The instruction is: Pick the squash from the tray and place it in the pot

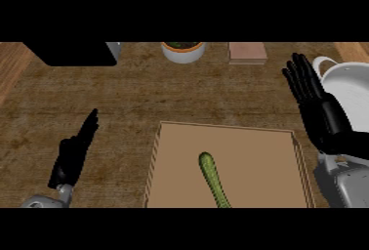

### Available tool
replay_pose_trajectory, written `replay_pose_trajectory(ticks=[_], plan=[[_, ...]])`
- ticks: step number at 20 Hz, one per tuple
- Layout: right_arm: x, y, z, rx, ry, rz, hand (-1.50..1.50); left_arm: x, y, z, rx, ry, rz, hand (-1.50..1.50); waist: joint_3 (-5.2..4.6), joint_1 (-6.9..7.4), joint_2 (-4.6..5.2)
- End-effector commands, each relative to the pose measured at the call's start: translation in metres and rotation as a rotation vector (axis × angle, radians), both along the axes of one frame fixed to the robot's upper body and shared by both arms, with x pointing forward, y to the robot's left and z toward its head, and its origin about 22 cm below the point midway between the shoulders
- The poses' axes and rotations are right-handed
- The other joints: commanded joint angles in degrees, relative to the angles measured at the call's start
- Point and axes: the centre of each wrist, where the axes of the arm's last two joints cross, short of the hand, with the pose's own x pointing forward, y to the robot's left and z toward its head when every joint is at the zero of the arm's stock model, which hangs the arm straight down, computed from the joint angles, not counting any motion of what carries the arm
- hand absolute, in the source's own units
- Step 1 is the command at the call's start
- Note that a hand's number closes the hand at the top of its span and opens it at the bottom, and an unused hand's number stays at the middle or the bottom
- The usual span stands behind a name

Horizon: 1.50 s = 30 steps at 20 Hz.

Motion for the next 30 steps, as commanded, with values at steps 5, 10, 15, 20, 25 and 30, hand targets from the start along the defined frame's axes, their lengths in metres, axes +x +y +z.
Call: replay_pose_trajectory(ticks=[5, 10, 15, 20, 25, 30], plan=[[0.039, 0.024, -0.012, -0.028, -0.022, 0.386, 1.5, 0.039, -0.003, 0.073, -0.123, -0.302, 0.046, 0.0, -0.8, 3.51, 1.58], [0.037, 0.027, -0.077, -0.277, -0.11, 0.409, -1.5, 0.051, -0.017, 0.089, -0.22, -0.293, 0.055, 0.0, -0.77, 2.22, 1.74], [0.057, -0.005, -0.083, -0.16, -0.256, 0.511, -1.5, 0.039, 0.011, 0.096, -0.222, -0.298, 0.091, 0.0, -0.87, 1.33, 1.01], [0.068, 0.0, -0.05, -0.297, -0.236, 0.673, -1.5, 0.036, 0.008, 0.081, -0.196, -0.289, 0.097, 0.0, -0.96, 0.17, 0.69], [0.06, 0.007, 0.0, -0.631, -0.157, 0.841, -1.5, 0.044, 0.03, 0.103, -0.208, -0.282, 0.11, 0.0, -1.1, -0.66, -0.03], [0.038, 0.049, 0.005, -0.888, -0.157, 0.929, -1.5, 0.033, 0.01, 0.079, -0.205, -0.277, 0.112, 0.0, -1.06, -0.86, 0.15]])
